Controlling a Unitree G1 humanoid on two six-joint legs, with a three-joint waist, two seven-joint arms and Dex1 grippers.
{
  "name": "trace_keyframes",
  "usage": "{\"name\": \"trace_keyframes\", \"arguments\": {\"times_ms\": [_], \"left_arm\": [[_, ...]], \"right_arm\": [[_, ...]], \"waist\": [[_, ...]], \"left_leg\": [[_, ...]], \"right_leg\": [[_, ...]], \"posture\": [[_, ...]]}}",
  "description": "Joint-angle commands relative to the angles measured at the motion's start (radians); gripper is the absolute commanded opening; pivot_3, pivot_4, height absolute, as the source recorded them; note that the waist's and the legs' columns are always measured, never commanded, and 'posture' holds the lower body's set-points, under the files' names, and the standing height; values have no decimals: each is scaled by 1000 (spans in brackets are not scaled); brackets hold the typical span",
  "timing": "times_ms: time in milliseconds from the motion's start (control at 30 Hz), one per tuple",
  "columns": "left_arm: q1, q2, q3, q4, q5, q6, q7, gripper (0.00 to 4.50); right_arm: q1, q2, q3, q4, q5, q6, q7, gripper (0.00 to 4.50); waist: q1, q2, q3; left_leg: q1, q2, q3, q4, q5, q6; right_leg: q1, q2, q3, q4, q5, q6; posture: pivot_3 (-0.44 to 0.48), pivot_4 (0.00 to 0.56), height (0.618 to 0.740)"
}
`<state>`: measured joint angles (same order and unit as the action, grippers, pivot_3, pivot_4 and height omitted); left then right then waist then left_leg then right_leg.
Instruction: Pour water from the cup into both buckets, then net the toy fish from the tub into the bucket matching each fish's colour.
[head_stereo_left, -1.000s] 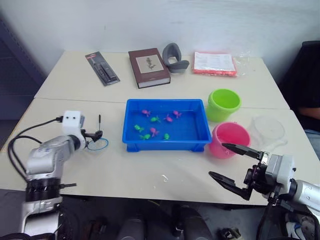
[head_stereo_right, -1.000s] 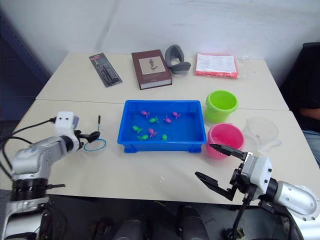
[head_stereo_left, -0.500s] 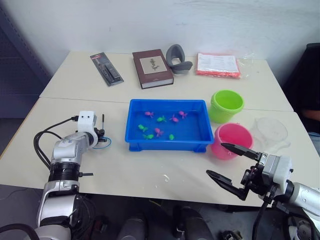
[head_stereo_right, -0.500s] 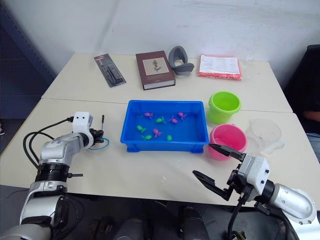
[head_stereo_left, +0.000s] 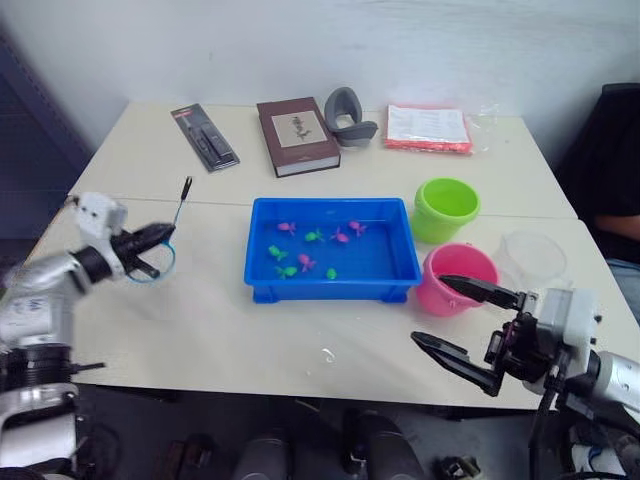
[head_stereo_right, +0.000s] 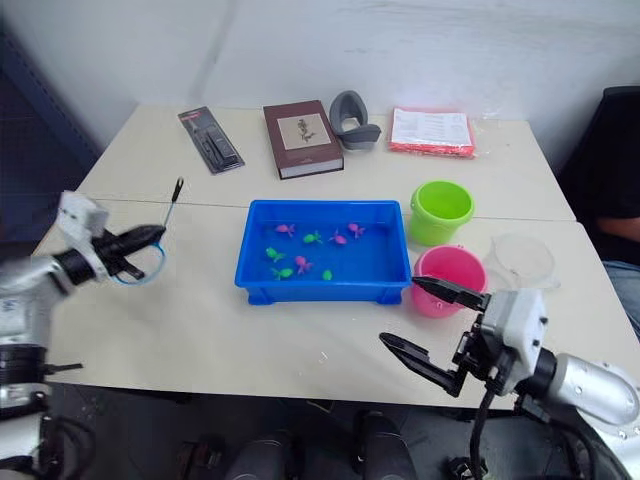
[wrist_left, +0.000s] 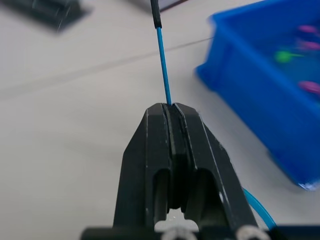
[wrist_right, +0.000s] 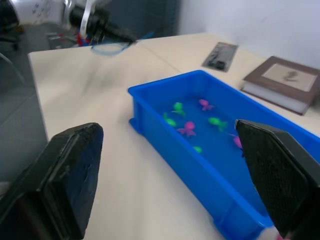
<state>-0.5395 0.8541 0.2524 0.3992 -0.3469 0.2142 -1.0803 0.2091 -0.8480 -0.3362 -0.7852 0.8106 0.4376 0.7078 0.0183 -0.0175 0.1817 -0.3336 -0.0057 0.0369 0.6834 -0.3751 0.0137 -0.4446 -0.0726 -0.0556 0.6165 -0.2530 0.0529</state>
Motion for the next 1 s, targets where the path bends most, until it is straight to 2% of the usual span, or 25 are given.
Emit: {"name": "trace_keyframes", "arguments": {"times_ms": [33, 100, 233, 333, 433, 633, 767, 900, 1000], "left_arm": [[-72, 48, -136, -84, -21, -74, -319, 38], [-116, 56, -235, -151, -5, -83, -446, 38], [-188, 29, -391, -228, 24, -91, -530, 38], [-237, -39, -455, -273, 7, -52, -511, 38], [-273, -104, -514, -308, 12, 5, -474, 38], [-276, -160, -549, -359, -3, 49, -452, 38], [-272, -185, -549, -371, 6, 57, -440, 38], [-260, -186, -544, -382, 3, 69, -432, 38], [-247, -190, -541, -395, -1, 80, -423, 0]], "right_arm": [[-146, -94, 5, -13, 139, 175, -100, 4500], [-232, -142, 29, 9, 249, 259, -102, 4500], [-387, -228, 131, 75, 380, 455, -121, 4500], [-527, -194, 222, 123, 427, 528, -161, 4500], [-646, -101, 326, 146, 435, 585, -226, 4500], [-722, -21, 386, 172, 428, 650, -248, 4500], [-732, 19, 388, 189, 437, 672, -261, 4500], [-734, 52, 381, 202, 448, 681, -278, 4500], [-736, 73, 377, 213, 449, 690, -291, 3724]], "waist": [[6, 1, 0], [7, 2, 1], [5, 2, 1], [-1, 2, 1], [-3, 1, 2], [-2, 1, 2], [2, 2, 2], [3, 2, 2], [3, 2, 2]], "left_leg": [[0, 0, 0, 0, 0, 1], [-1, 0, -1, 0, 0, 1], [-5, 0, -2, -1, 0, 4], [-7, 0, -1, 1, -1, 7], [-9, 0, -1, 2, -1, 8], [-12, 0, -1, 3, 0, 9], [-20, 1, -5, 13, -2, 11], [-21, 0, -5, 16, -3, 14], [-21, 0, -4, 16, -3, 14]], "right_leg": [[0, -1, -1, -1, 0, 0], [0, -2, -3, -2, 0, 0], [0, -1, -5, -5, 0, 0], [0, -1, -5, -8, 1, 2], [0, 0, -5, -8, 2, 4], [-2, 1, -6, -5, 3, 5], [-4, 1, -8, -5, 4, 7], [-3, 0, -8, -5, 5, 10], [-3, 0, -8, -6, 6, 10]], "posture": [[0, 150, 740], [0, 150, 740], [0, 150, 740], [0, 150, 740], [0, 150, 740], [0, 150, 740], [0, 150, 740], [0, 150, 740], [0, 150, 740]]}}
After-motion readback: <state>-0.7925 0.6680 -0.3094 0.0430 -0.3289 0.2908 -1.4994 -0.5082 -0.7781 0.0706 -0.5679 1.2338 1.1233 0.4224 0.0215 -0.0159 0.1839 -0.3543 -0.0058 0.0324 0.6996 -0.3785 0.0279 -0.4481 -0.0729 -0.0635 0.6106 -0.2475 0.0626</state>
